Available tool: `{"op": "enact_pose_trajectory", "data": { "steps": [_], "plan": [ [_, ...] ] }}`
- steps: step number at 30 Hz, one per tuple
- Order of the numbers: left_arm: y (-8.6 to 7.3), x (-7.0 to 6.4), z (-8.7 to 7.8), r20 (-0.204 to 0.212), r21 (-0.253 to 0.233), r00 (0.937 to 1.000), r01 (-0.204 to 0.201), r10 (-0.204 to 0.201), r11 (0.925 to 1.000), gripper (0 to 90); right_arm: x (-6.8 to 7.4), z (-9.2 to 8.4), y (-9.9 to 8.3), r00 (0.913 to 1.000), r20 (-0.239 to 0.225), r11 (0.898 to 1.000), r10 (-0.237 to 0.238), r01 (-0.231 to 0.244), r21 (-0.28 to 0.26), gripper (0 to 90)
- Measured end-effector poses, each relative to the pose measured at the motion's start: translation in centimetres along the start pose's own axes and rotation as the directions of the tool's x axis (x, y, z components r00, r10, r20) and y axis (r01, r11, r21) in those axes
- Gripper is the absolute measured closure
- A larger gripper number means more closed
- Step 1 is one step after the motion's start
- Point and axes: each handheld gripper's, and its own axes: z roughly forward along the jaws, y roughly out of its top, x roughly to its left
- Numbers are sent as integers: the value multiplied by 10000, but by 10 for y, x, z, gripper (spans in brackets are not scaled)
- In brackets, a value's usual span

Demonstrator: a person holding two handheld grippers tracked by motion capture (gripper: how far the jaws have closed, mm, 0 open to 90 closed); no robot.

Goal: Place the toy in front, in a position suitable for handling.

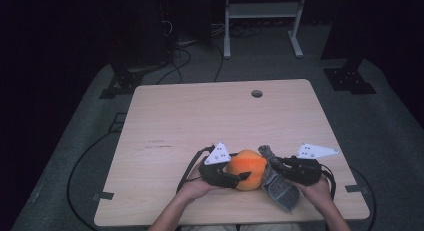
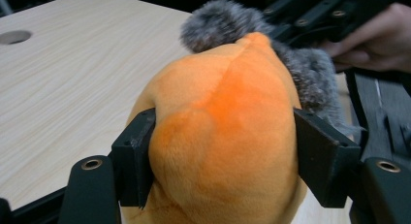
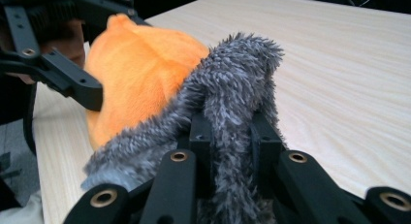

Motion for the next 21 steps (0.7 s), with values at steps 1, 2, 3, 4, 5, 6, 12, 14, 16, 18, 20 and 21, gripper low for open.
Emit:
{"op": "enact_pose_trajectory", "data": {
  "steps": [1,2,3,4,5,6,12,14,16,18,20,21],
  "plan": [
    [0,0,1,-98,-55,9999,57,-58,10000,313,0,-2,2,10000,77,10000,-22,22,-60,754],
    [-1,0,2,-136,-109,9999,61,-62,9999,310,2,-6,4,9998,180,9997,-119,124,-234,755],
    [-1,0,4,-210,-158,9997,111,-114,9998,306,3,-8,6,9995,203,9990,-246,254,-374,754],
    [-3,1,5,-299,-203,9994,164,-170,9997,303,8,-10,9,9988,275,9978,-407,420,-507,755],
    [-3,1,6,-359,-264,9991,210,-220,9994,301,14,-13,14,9971,315,9953,-690,710,-660,755],
    [-3,0,7,-434,-340,9985,314,-329,9989,299,18,-14,16,9965,230,9933,-810,826,-808,754],
    [-2,-4,6,483,34,9982,-354,352,9994,254,25,-6,17,9899,373,9892,-1369,1386,-481,754],
    [-3,-5,4,906,109,9924,-848,834,9963,213,18,-4,10,9927,288,9924,-1167,1177,-351,755],
    [-3,-5,4,853,-98,9896,-1152,1156,9933,173,14,-5,7,9931,456,9937,-1078,1091,-270,755],
    [-4,-4,8,410,-23,9916,-1230,1230,9924,137,12,-7,6,9938,468,9944,-1004,1018,-281,755],
    [-6,-3,12,354,98,9915,-1256,1251,9920,133,11,-6,5,9941,449,9943,-992,1008,-351,754],
    [-7,-3,12,278,-41,9915,-1267,1268,9919,155,10,-6,5,9946,429,9949,-944,957,-312,755]
  ]
}}
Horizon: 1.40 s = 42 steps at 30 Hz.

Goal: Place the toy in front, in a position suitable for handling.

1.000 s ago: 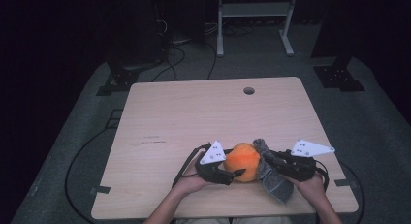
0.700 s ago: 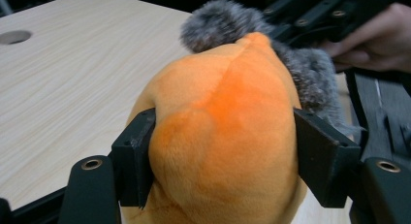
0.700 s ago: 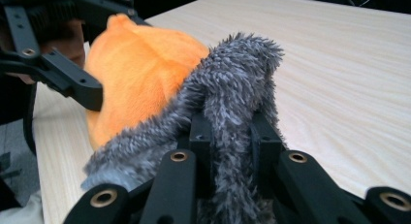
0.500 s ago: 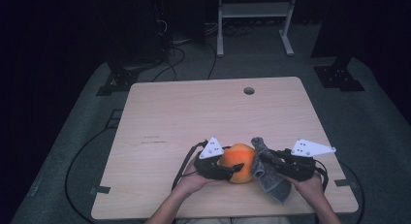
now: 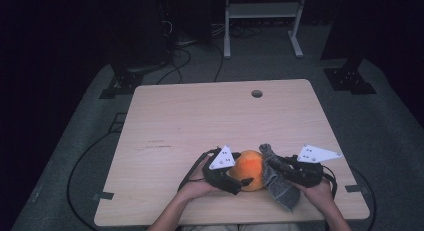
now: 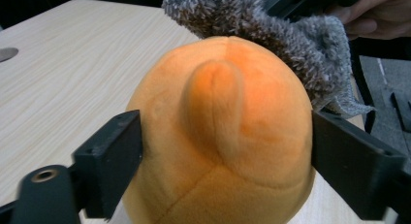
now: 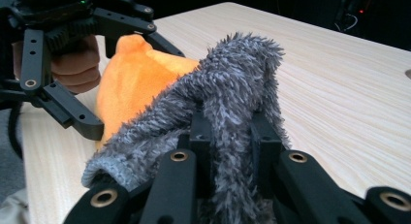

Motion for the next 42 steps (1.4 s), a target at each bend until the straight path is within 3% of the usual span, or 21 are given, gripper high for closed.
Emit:
{"op": "enact_pose_trajectory", "data": {
  "steps": [2,4,7,9,12,15,22,24,27,28,31,33,35,38,42],
  "plan": [
    [-2,1,0,-165,-91,9999,51,-52,9999,244,-3,-1,-1,9999,128,10000,-4,3,62,754],
    [-3,2,0,-341,-155,9990,292,-297,9995,275,-7,-2,-3,9997,153,9997,189,-191,121,754],
    [-4,3,0,-454,-247,9973,564,-575,9981,285,-7,-5,-3,9991,401,9994,109,-122,322,755],
    [-5,3,1,-647,-368,9939,870,-893,9955,289,-1,-8,0,9990,426,9998,-98,90,193,755],
    [-5,5,2,-787,-503,9891,1210,-1247,9914,291,14,-8,12,9983,-116,9980,-570,567,-263,755],
    [-5,5,1,-775,-428,9895,1188,-1219,9920,295,25,3,16,9920,-27,9919,-1264,1264,139,755],
    [-8,9,0,-702,-560,9846,1561,-1598,9862,299,-1,0,-3,9972,589,9980,-470,444,445,757],
    [-8,9,1,-760,-609,9829,1633,-1677,9847,299,0,-2,-2,9961,749,9981,-475,443,439,757],
    [-8,7,3,-737,-706,9814,1724,-1775,9825,300,9,-4,7,9978,399,9984,-529,537,-189,757],
    [-8,6,4,-690,-708,9826,1678,-1726,9833,300,12,-3,9,9985,125,9978,-527,531,-398,757],
    [-8,6,1,-340,-475,9894,1393,-1410,9891,272,15,6,7,9970,115,9970,-763,764,-114,757],
    [-8,5,0,-312,-490,9907,1309,-1326,9902,279,9,5,4,9988,56,9986,-492,492,-180,757],
    [-7,3,1,-292,-418,9918,1234,-1246,9915,287,2,0,1,9983,536,9997,-247,251,-83,757],
    [-5,-1,0,37,-215,9965,833,-832,9963,266,-5,-3,-4,9984,526,9997,216,-209,-147,756],
    [-3,2,-4,173,-71,9988,453,-452,9989,169,-1,1,-2,9983,574,10000,-86,88,-32,756]
  ]
}}
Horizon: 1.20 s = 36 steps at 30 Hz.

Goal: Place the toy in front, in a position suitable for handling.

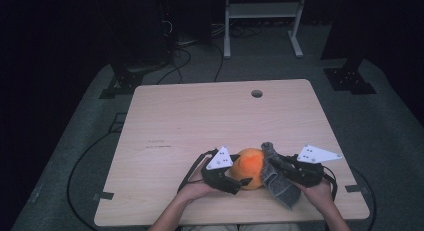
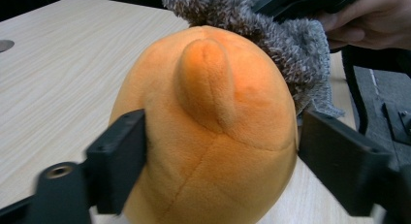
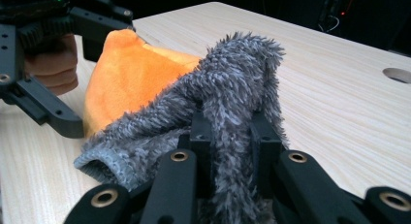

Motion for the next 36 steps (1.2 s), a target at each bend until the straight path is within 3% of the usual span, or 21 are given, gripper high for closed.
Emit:
{"op": "enact_pose_trajectory", "data": {
  "steps": [3,6,8,11,13,16,18,23,25,27,29,31,34,36],
  "plan": [
    [0,5,3,-307,79,9989,360,-358,9993,113,-2,0,-1,9997,-99,9998,220,-220,-32,756],
    [-7,3,8,-293,-148,9988,392,-396,9991,245,-3,-2,-2,9999,-25,9998,170,-169,82,756],
    [-6,0,9,-363,-98,9990,255,-258,9996,262,0,-5,1,9999,-78,9999,117,-117,31,756],
    [-6,-4,11,-332,-71,9994,36,-39,10000,267,13,-8,12,9973,-707,9988,-221,190,-442,756],
    [-5,-9,12,-287,70,9992,-277,278,9996,269,26,-6,22,9896,-1249,9958,-709,629,-670,755],
    [-6,-10,10,-243,226,9984,-496,502,9985,288,30,0,22,9863,-1077,9921,-1246,1222,-284,756],
    [-8,-9,9,-169,167,9988,-451,454,9988,296,23,0,15,9892,-1066,9948,-1009,985,-276,756],
    [-8,-10,10,-108,155,9988,-475,476,9988,296,5,-11,6,9984,-334,9990,-449,450,6,756],
    [-7,-12,12,-133,170,9980,-616,618,9980,297,10,-14,12,9977,-498,9987,-453,441,-261,756],
    [-7,-15,14,-111,222,9967,-801,803,9965,298,20,-12,19,9919,-1060,9961,-703,641,-611,755],
    [-8,-16,14,-114,283,9961,-873,876,9958,298,30,-6,23,9856,-1356,9940,-1012,943,-560,755],
    [-9,-17,13,-110,378,9954,-943,948,9948,297,35,0,21,9816,-1239,9893,-1456,1441,-209,755],
    [-9,-17,13,-100,330,9954,-945,949,9950,297,30,-1,18,9826,-1237,9904,-1385,1375,-168,755],
    [-9,-16,13,-65,262,9961,-879,881,9958,297,21,-6,15,9891,-792,9922,-1238,1247,58,755]
  ]
}}
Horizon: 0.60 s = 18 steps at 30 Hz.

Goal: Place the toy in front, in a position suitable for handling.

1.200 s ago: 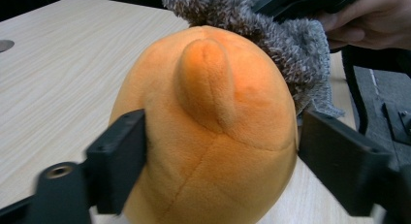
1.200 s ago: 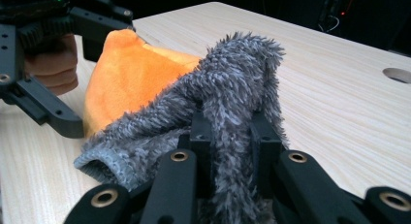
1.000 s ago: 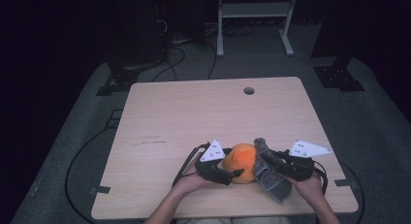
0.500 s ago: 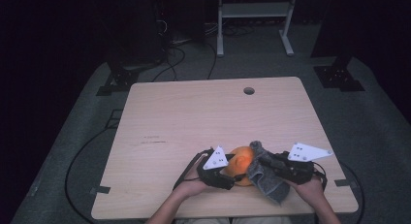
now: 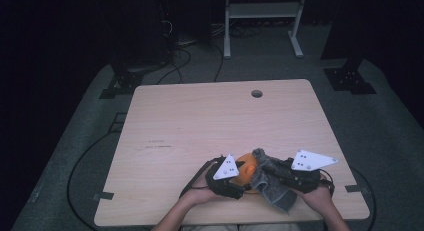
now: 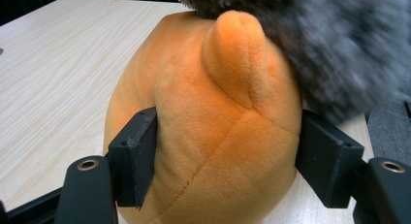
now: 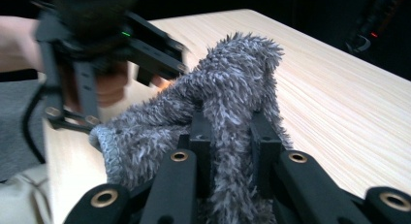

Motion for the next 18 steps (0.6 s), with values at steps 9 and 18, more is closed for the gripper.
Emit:
{"op": "enact_pose_trajectory", "data": {
  "steps": [9,18],
  "plan": [
    [2,1,1,-119,-143,9999,-6,5,9999,244,-8,-3,-6,9990,106,9990,437,-437,-20,755],
    [-1,-5,3,9,-54,9990,-446,446,9990,260,22,10,15,9949,-737,9976,-693,693,-22,755]
  ]
}}
